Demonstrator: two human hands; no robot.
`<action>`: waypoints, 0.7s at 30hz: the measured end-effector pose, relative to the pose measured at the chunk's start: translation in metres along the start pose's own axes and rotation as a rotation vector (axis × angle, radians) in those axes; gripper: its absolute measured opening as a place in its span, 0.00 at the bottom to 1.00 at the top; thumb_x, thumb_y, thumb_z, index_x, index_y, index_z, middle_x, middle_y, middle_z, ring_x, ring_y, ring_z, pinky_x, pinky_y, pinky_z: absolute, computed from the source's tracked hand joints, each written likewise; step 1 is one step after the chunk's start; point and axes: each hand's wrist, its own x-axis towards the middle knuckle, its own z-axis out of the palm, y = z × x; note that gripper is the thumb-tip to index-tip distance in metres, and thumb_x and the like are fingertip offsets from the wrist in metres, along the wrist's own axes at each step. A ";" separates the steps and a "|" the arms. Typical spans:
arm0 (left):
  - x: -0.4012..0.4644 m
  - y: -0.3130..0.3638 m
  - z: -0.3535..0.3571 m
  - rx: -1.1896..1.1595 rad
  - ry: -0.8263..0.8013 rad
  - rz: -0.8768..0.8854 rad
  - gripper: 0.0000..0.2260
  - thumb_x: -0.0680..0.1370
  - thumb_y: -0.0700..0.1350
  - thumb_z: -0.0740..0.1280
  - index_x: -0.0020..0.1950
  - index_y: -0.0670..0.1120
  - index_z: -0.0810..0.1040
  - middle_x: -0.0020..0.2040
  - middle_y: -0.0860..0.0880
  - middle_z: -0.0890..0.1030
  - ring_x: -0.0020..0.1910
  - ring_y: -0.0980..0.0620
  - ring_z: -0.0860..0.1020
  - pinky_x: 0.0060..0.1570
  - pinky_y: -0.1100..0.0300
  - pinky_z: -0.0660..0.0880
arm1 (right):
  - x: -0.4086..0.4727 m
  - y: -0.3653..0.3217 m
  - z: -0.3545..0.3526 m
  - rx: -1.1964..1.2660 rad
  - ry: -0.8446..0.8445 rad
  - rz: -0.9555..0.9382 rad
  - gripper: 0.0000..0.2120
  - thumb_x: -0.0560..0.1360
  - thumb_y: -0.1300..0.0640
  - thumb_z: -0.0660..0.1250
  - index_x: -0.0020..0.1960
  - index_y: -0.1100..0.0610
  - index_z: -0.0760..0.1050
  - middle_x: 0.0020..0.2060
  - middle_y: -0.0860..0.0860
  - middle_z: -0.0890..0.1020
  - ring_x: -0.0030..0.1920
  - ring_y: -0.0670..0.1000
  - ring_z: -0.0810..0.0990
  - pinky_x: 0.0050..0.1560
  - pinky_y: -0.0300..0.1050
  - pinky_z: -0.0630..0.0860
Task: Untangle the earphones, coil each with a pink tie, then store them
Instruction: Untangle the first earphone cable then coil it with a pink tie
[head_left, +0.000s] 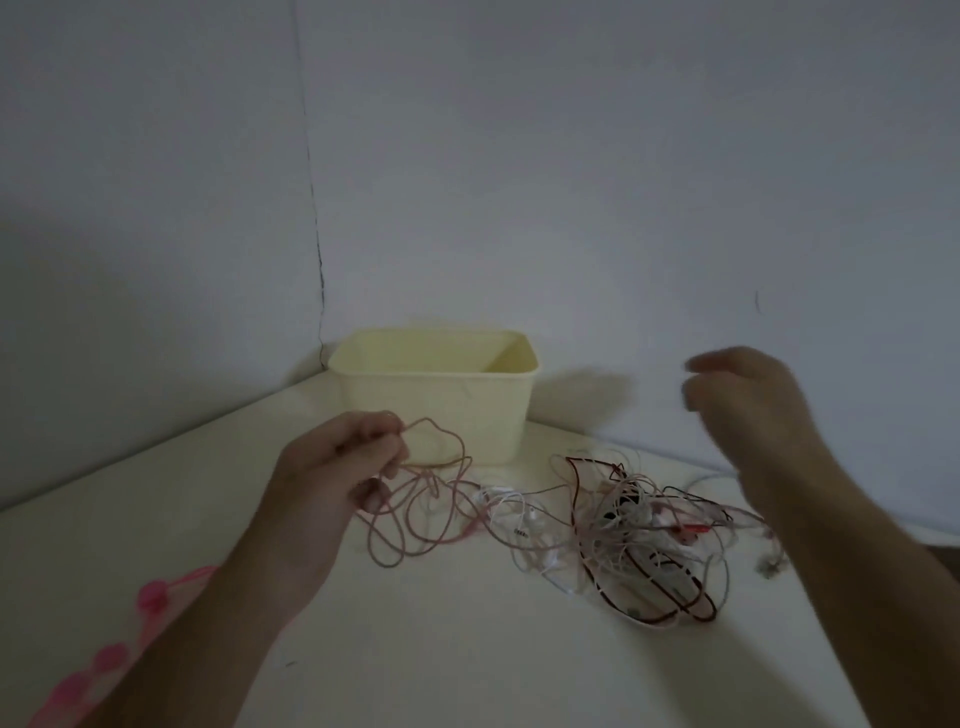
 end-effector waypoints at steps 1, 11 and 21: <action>-0.002 -0.002 0.002 -0.007 -0.028 -0.011 0.09 0.70 0.38 0.74 0.50 0.41 0.85 0.41 0.43 0.82 0.37 0.51 0.77 0.30 0.61 0.70 | -0.011 -0.007 0.008 -0.013 -0.112 -0.068 0.15 0.74 0.68 0.68 0.56 0.55 0.85 0.47 0.54 0.86 0.44 0.52 0.81 0.43 0.44 0.74; -0.018 0.003 0.020 0.129 -0.124 -0.025 0.10 0.69 0.39 0.77 0.49 0.46 0.87 0.45 0.41 0.88 0.31 0.54 0.79 0.27 0.65 0.71 | -0.078 -0.005 0.092 -0.203 -0.553 -0.574 0.03 0.80 0.54 0.71 0.47 0.50 0.81 0.37 0.44 0.82 0.38 0.44 0.79 0.42 0.45 0.75; -0.007 -0.011 0.010 0.589 0.055 0.102 0.06 0.76 0.41 0.77 0.42 0.50 0.86 0.40 0.52 0.87 0.42 0.51 0.85 0.47 0.54 0.76 | -0.035 -0.024 0.040 0.729 -0.328 0.025 0.17 0.87 0.57 0.61 0.40 0.58 0.73 0.24 0.48 0.60 0.23 0.49 0.58 0.27 0.42 0.64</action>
